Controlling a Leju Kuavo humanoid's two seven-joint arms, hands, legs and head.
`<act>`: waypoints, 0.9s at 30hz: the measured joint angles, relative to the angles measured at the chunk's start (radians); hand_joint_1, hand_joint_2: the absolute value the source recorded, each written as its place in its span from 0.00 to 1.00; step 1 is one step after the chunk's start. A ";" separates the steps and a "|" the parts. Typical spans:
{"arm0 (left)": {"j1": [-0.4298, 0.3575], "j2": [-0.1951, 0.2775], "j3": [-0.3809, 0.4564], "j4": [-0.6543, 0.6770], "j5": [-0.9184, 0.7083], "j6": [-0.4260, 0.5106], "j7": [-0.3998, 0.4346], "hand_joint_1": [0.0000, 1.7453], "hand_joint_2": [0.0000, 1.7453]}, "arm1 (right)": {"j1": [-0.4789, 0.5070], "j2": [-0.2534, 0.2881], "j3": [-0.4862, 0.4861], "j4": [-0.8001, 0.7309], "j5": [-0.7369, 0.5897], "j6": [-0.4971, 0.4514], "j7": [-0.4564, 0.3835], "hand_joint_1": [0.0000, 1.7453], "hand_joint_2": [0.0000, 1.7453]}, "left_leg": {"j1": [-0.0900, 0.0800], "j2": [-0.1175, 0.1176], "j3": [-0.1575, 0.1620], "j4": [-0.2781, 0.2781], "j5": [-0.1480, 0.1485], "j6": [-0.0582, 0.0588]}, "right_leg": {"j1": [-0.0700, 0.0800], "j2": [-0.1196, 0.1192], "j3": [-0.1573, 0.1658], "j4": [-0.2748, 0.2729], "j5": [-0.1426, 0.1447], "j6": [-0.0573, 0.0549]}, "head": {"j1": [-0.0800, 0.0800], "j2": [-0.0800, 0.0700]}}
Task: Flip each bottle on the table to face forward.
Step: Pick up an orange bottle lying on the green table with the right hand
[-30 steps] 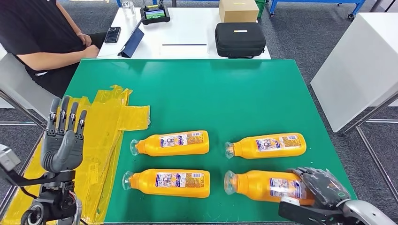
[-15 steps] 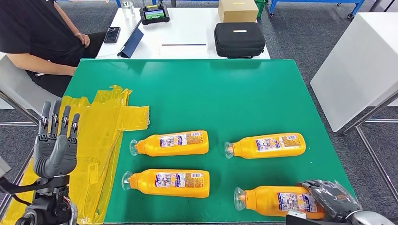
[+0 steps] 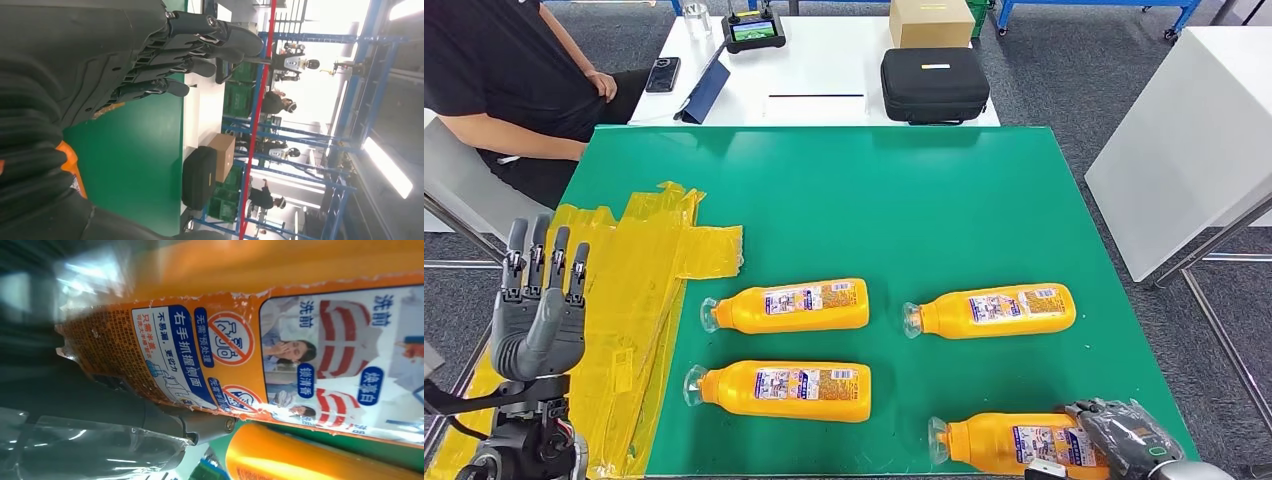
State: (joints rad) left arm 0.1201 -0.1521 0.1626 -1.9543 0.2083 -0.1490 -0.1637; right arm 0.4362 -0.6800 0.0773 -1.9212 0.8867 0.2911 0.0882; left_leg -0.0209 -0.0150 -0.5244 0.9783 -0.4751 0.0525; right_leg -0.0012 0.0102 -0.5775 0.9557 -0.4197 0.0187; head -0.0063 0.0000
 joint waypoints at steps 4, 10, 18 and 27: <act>0.004 0.000 0.000 0.000 0.000 0.004 -0.004 0.00 1.00 | 0.000 0.001 0.000 0.017 -0.034 -0.027 -0.016 1.00 1.00 | 0.000 0.000 0.000 0.000 0.000 0.000 | 0.000 0.000 0.000 0.000 0.000 0.000 | 0.000 0.000; 0.016 0.000 0.000 -0.006 0.000 0.004 -0.006 0.00 1.00 | 0.015 -0.012 -0.044 0.011 -0.155 -0.058 -0.063 1.00 1.00 | 0.000 0.000 0.000 0.000 0.000 0.000 | 0.000 0.000 0.000 0.000 0.000 0.000 | 0.000 0.000; 0.046 -0.012 0.013 -0.033 -0.015 -0.014 -0.007 0.00 1.00 | 0.064 -0.073 -0.180 -0.021 -0.248 -0.065 -0.123 1.00 1.00 | -0.001 0.000 0.000 0.000 0.000 0.000 | 0.000 0.000 0.000 0.000 0.000 0.000 | 0.000 0.000; 0.084 -0.027 0.026 -0.064 -0.018 -0.031 -0.010 0.00 1.00 | 0.132 -0.107 -0.285 -0.060 -0.271 -0.069 -0.135 1.00 1.00 | 0.000 0.000 0.000 0.000 0.000 0.000 | 0.000 0.000 0.000 0.000 0.000 0.000 | 0.000 0.000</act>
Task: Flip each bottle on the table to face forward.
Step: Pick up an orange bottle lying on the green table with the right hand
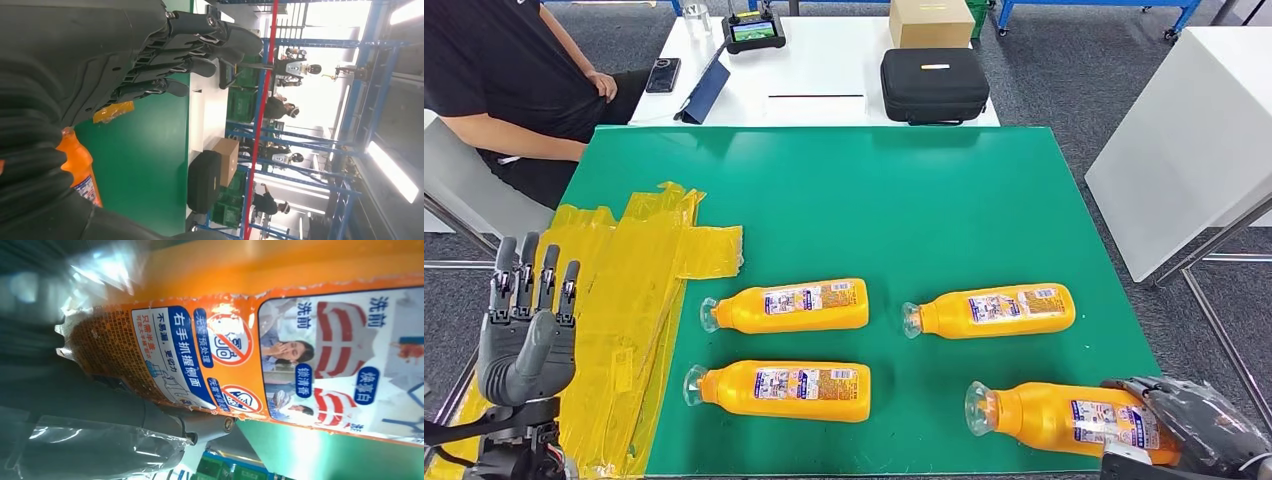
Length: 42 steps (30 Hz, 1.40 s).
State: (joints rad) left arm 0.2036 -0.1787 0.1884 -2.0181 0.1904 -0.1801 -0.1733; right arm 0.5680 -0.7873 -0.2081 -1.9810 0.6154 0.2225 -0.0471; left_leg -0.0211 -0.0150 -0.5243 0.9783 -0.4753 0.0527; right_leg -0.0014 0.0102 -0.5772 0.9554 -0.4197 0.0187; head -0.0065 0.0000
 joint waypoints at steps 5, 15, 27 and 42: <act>0.007 -0.005 0.002 -0.007 0.000 -0.001 -0.002 0.00 1.00 | 0.014 0.000 0.000 -0.011 0.009 -0.003 0.006 1.00 1.00 | 0.000 0.000 0.000 0.000 0.000 0.000 | 0.000 0.000 0.000 0.000 0.000 0.000 | 0.000 0.000; 0.012 -0.007 0.003 -0.009 0.000 -0.001 -0.002 0.00 1.00 | 0.020 0.000 0.000 -0.017 0.009 -0.003 0.006 1.00 1.00 | 0.000 0.000 0.001 0.000 0.000 0.000 | 0.000 0.000 0.001 0.000 0.000 0.000 | 0.000 0.000; 0.027 -0.013 0.010 -0.022 -0.003 -0.010 -0.008 0.00 1.00 | 0.027 0.000 0.015 -0.019 0.036 -0.019 0.015 1.00 1.00 | 0.000 0.000 0.001 0.000 0.000 0.000 | 0.000 0.000 0.001 0.000 0.000 0.000 | 0.000 0.000; 0.107 -0.071 0.073 -0.085 -0.018 -0.082 -0.026 0.00 1.00 | 0.031 -0.130 0.116 0.011 -0.064 -0.128 0.019 1.00 1.00 | 0.000 0.004 0.001 0.000 -0.001 0.001 | 0.000 0.003 0.001 0.000 0.000 0.000 | 0.000 0.000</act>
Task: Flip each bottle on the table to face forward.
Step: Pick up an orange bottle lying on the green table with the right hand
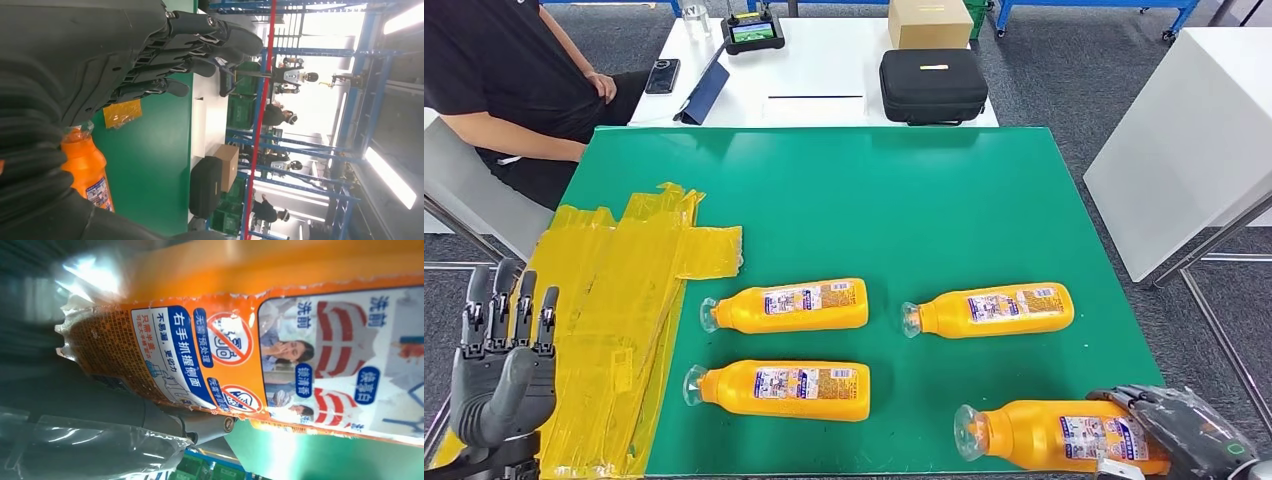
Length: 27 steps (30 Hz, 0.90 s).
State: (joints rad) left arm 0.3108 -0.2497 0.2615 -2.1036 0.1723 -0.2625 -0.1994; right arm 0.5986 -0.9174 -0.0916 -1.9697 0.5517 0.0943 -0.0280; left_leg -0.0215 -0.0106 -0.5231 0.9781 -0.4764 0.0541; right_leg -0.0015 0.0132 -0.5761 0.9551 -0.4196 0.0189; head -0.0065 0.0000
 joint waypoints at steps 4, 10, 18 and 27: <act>-0.001 -0.006 0.001 0.000 -0.006 0.001 0.002 0.00 1.00 | -0.006 0.006 0.026 0.004 0.027 0.001 0.018 1.00 1.00 | 0.000 0.000 0.000 0.000 0.000 0.000 | 0.000 0.000 0.000 0.000 0.000 0.000 | 0.000 0.000; -0.001 -0.008 0.001 0.000 -0.012 0.001 0.002 0.00 1.00 | -0.006 0.008 0.042 0.004 0.032 0.001 0.022 1.00 1.00 | 0.000 0.001 0.000 0.000 0.000 0.000 | 0.000 0.000 0.000 0.000 0.000 0.000 | 0.000 0.000; -0.003 -0.009 0.001 0.000 -0.014 0.002 0.004 0.00 1.00 | 0.005 0.015 0.043 0.002 0.043 0.000 0.028 1.00 1.00 | 0.000 0.001 0.000 0.000 0.000 0.000 | 0.000 0.000 0.000 0.000 0.000 0.000 | 0.000 0.000; -0.008 -0.009 0.002 -0.001 -0.002 0.013 0.020 0.00 1.00 | -0.030 0.055 0.040 -0.012 -0.066 -0.019 -0.020 1.00 1.00 | 0.001 0.002 -0.001 0.000 0.000 0.000 | 0.000 0.001 0.000 0.000 0.000 0.000 | 0.000 0.000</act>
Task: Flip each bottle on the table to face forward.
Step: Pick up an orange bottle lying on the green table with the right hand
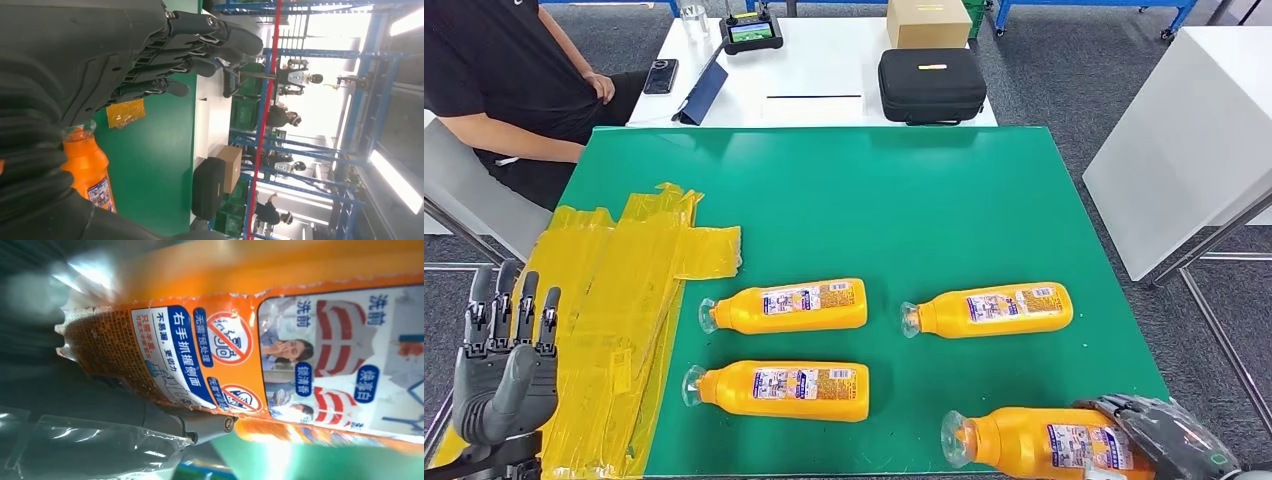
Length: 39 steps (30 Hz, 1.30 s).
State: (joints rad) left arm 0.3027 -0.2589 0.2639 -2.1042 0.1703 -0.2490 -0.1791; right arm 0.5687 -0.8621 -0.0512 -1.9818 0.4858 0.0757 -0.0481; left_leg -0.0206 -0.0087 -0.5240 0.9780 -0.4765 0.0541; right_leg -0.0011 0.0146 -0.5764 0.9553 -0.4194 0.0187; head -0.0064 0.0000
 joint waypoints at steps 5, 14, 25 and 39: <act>-0.065 0.016 -0.027 0.000 0.009 0.063 0.034 0.00 1.00 | -0.300 0.193 0.029 -0.018 -0.316 0.019 -0.077 1.00 1.00 | 0.001 0.009 0.004 0.000 0.001 -0.001 | 0.000 0.009 0.000 0.000 0.003 -0.002 | 0.000 0.000; -0.156 0.066 -0.147 0.008 0.072 0.092 0.058 0.00 1.00 | -0.591 0.429 0.134 -0.020 -0.500 0.027 0.005 1.00 1.00 | 0.002 0.006 0.004 0.000 0.003 -0.002 | 0.001 0.008 0.002 0.001 0.004 -0.002 | 0.000 0.000; -0.300 0.182 -0.371 0.157 0.074 0.140 0.005 0.00 1.00 | -0.807 0.723 0.305 0.144 -0.357 0.033 0.159 1.00 1.00 | 0.003 0.004 0.003 0.000 0.005 -0.004 | 0.001 0.007 0.001 0.002 0.004 -0.002 | 0.000 0.000; -0.440 0.230 -0.529 0.300 0.073 0.223 0.039 0.00 1.00 | -0.961 0.912 0.397 0.370 -0.211 0.063 0.184 1.00 1.00 | 0.003 0.002 0.002 0.000 0.006 -0.003 | 0.000 0.004 0.000 0.003 0.004 -0.002 | 0.000 0.000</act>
State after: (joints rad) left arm -0.1374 -0.0290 -0.2655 -1.8046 0.2429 -0.0265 -0.1405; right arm -0.3925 0.0501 0.3457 -1.6117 0.2746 0.1383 0.1354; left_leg -0.0179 -0.0067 -0.5224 0.9781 -0.4710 0.0507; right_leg -0.0010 0.0188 -0.5765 0.9578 -0.4155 0.0162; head -0.0060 0.0000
